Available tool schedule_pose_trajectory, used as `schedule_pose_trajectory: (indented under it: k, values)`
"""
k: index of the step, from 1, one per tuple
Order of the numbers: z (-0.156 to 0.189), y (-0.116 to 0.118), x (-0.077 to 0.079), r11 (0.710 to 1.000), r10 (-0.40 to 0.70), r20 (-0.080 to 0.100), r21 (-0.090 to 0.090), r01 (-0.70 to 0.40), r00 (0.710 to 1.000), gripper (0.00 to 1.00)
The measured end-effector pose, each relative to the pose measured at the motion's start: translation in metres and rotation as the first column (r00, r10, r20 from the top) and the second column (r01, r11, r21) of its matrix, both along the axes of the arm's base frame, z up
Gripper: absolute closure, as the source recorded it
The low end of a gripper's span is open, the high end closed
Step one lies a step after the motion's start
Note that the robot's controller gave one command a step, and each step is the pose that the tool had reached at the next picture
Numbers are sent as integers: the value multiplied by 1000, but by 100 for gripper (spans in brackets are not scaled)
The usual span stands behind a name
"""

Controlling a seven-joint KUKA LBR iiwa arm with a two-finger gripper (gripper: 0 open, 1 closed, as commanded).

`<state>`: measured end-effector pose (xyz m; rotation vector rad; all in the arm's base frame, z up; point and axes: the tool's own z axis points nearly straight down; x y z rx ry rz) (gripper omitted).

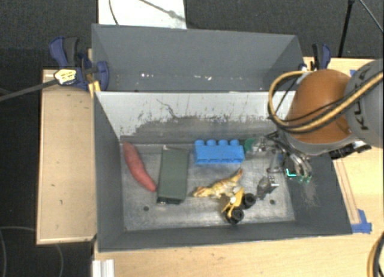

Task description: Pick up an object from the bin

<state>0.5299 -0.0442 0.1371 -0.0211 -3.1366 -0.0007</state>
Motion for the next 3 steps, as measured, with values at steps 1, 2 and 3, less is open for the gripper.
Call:
schedule_pose_trajectory:
  k: [1,2,3]
  values:
    - [4,0,2,1000,1,8,-1,-1,1000,0]
    - [-17,8,-15,998,68,16,-3,-68,998,0]
    - [-50,10,-31,971,241,13,-1,-241,970,0]
